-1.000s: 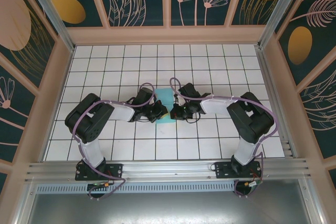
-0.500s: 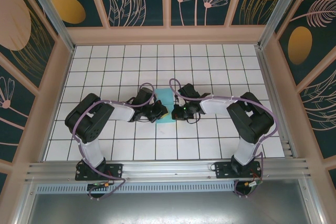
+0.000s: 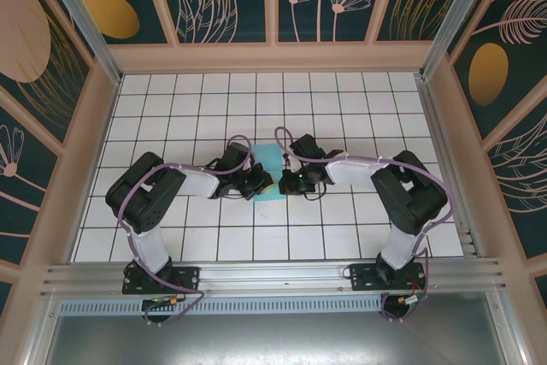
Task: Fold a paper plane with a square sheet of paper (pick it up from the middle)
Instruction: Fold the triangle a second time at the center of the table.
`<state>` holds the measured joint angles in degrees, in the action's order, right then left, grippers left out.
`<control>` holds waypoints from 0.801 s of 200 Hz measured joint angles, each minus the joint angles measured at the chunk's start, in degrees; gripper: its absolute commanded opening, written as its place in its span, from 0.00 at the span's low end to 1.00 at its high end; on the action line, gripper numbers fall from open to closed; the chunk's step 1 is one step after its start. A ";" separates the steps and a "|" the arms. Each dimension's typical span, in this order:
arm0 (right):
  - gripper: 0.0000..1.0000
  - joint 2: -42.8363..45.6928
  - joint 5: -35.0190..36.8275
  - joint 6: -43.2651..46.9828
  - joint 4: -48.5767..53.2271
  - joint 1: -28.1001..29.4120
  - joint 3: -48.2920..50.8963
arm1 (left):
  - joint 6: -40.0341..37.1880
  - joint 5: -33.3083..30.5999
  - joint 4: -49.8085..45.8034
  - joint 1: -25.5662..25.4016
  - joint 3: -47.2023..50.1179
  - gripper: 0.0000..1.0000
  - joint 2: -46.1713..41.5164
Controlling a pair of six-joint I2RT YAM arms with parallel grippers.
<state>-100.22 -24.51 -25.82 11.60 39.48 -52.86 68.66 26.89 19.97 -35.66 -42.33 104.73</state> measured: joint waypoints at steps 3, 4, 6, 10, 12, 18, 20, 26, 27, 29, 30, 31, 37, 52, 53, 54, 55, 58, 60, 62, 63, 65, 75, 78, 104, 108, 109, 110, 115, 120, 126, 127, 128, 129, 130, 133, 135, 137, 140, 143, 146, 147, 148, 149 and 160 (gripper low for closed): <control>0.00 0.00 -0.09 0.00 -0.02 0.00 -0.13 | 0.02 0.00 0.00 0.00 0.00 0.03 0.00; 0.00 0.00 -0.17 -0.02 -0.02 0.00 -0.17 | 0.00 0.00 0.00 0.00 0.00 0.03 0.00; 0.00 0.00 -0.24 -0.02 -0.04 0.00 -0.24 | 0.02 0.00 0.00 0.00 0.00 0.03 0.00; 0.00 0.00 -0.48 -0.02 -0.04 0.00 -0.37 | 0.02 0.00 0.00 0.00 0.02 0.03 0.00; 0.00 0.00 -0.55 -0.02 -0.07 0.00 -0.39 | 0.00 0.00 -0.02 0.00 0.02 0.03 0.00; 0.00 -0.02 -0.72 -0.02 -0.20 0.00 -0.50 | 0.00 0.00 0.00 0.00 0.02 0.03 0.00; 0.00 -0.04 -0.76 -0.02 -0.22 0.00 -0.50 | 0.00 0.00 0.00 0.00 0.02 0.03 0.00; 0.00 -0.13 -0.90 -0.02 -0.24 0.00 -0.52 | 0.00 -0.02 0.00 0.00 0.02 0.03 0.00; 0.00 -0.13 -0.92 -0.02 -0.24 0.00 -0.52 | 0.00 -0.02 0.00 0.00 0.02 0.03 0.00; 0.00 -0.22 -0.92 -0.04 -0.24 0.00 -0.52 | 0.00 -0.02 0.00 0.00 0.02 0.03 0.00; 0.00 -0.24 -0.92 -0.04 -0.24 0.00 -0.52 | 0.00 -0.02 0.00 0.00 0.02 0.03 0.00; 0.00 -0.24 -0.94 -0.04 -0.22 0.00 -0.52 | 0.00 -0.02 0.00 0.00 0.02 0.03 0.00; 0.00 -0.46 -0.98 -0.04 -0.22 0.00 -0.52 | 0.00 -0.02 0.00 0.00 0.02 0.03 0.00; 0.00 -1.03 -0.94 -0.04 -0.22 0.00 -0.50 | 0.00 -0.02 0.07 0.00 0.07 0.03 0.00; 0.00 -1.05 -0.94 -0.04 -0.22 0.00 -0.50 | 0.00 -0.02 0.07 0.00 0.07 0.03 0.00; 0.00 -1.11 -0.94 -0.02 -0.22 0.00 -0.50 | 0.00 -0.02 0.07 0.00 0.07 0.03 0.00; 0.00 -1.14 -0.94 -0.04 -0.22 0.00 -0.50 | 0.00 -0.02 0.07 0.00 0.07 0.03 0.00; 0.00 -1.22 -0.90 -0.02 -0.22 0.00 -0.46 | 0.00 -0.02 0.07 0.00 0.07 0.03 0.00; 0.00 -1.25 -0.85 -0.02 -0.22 0.00 -0.44 | 0.00 -0.02 0.07 0.00 0.07 0.03 0.00; 0.00 -1.25 -0.83 -0.02 -0.22 0.00 -0.42 | 0.00 -0.02 0.07 0.00 0.07 0.03 0.00; 0.00 -1.29 -0.83 -0.02 -0.22 0.00 -0.37 | 0.00 -0.02 0.07 0.00 0.07 0.03 0.00; 0.00 -1.31 -0.83 -0.02 -0.22 0.00 -0.33 | 0.00 -0.02 0.07 0.00 0.04 0.03 0.00; 0.00 -1.31 -0.76 0.02 -0.22 -0.02 -0.07 | 0.00 -0.02 0.07 0.00 0.04 0.04 0.00; 0.00 -1.31 -0.76 0.02 -0.20 -0.02 0.04 | 0.00 -0.02 0.07 0.00 0.04 0.04 0.00; 0.00 -1.31 -0.63 0.09 -0.72 -0.07 0.81 | -0.50 -0.04 0.17 -0.04 0.04 0.08 -0.11; 0.00 -1.31 -0.66 0.11 -0.87 -0.11 0.87 | -0.81 0.00 0.17 -0.04 0.04 0.09 -0.11; 0.00 -1.31 -0.66 0.13 -0.87 -0.13 0.87 | -0.90 -0.02 0.17 -0.04 0.02 0.09 -0.11; 0.00 -1.31 -0.66 0.15 -0.87 -0.13 0.87 | -0.90 0.00 0.17 -0.04 0.02 0.09 -0.11; 0.00 -1.31 -0.68 0.22 -0.92 -0.17 0.90 | -1.22 0.02 0.17 -0.04 0.00 0.10 -0.13; 0.00 -1.31 -0.74 0.26 -0.94 -0.17 0.92 | -1.55 0.00 0.13 -0.04 0.00 0.10 -0.24; 0.00 -1.31 -0.79 0.28 -1.01 -0.17 0.92 | -1.97 -0.20 -0.07 -0.04 0.00 0.11 -0.44; 0.00 -1.31 -0.79 0.28 -1.01 -0.17 0.94 | -2.03 -0.22 -0.07 -0.04 0.00 0.11 -0.48; 0.00 -1.31 -0.79 0.28 -1.03 -0.17 0.94 | -2.16 -0.26 -0.09 -0.04 0.02 0.11 -0.55; 0.00 -1.31 -0.79 0.28 -1.03 -0.17 0.94 | -2.19 -0.31 -0.09 -0.04 0.02 0.11 -0.57; 0.00 -1.31 -0.79 0.28 -1.05 -0.17 0.96 | -2.21 -0.37 -0.09 -0.04 0.02 0.11 -0.57; 0.00 -1.31 -0.81 0.28 -1.05 -0.17 0.98 | -2.32 -0.44 -0.15 -0.04 0.07 0.11 -0.72; 0.00 -1.31 -0.81 0.28 -1.07 -0.17 0.98 | -2.51 -0.42 -0.13 -0.04 0.09 0.11 -0.83; 0.00 -1.31 -0.81 0.28 -1.09 -0.17 1.01 | -2.58 -0.50 -0.11 -0.04 0.13 0.11 -0.94; 0.00 -1.31 -0.81 0.28 -1.09 -0.20 1.01 | -2.69 -0.59 -0.09 -0.04 0.20 0.11 -1.16; 0.00 -1.31 -0.83 0.28 -1.09 -0.24 1.01 | -2.82 -0.59 -0.07 -0.04 0.31 0.11 -1.36; 0.00 -1.31 -0.83 0.28 -1.09 -0.31 1.01 | -2.95 -0.63 -0.04 -0.04 0.42 0.11 -1.66; 0.00 -1.31 -0.83 0.28 -1.09 -0.33 1.03 | -2.97 -0.61 -0.04 -0.04 0.46 0.11 -1.73; 0.00 -1.31 -0.83 0.28 -1.09 -0.33 1.01 | -2.99 -0.61 -0.02 -0.04 0.48 0.11 -1.79; 0.00 -1.31 -0.83 0.28 -1.09 -0.33 1.03 | -3.10 -0.61 -0.02 -0.04 0.52 0.11 -1.90; 0.00 -1.31 -0.90 0.28 -1.09 -0.39 1.03 | -3.39 -0.59 0.07 -0.17 0.74 0.11 -2.67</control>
<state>-101.54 -25.41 -25.54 10.50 39.09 -51.83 65.28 26.30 20.03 -35.83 -41.58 102.06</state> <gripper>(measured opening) 0.046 0.111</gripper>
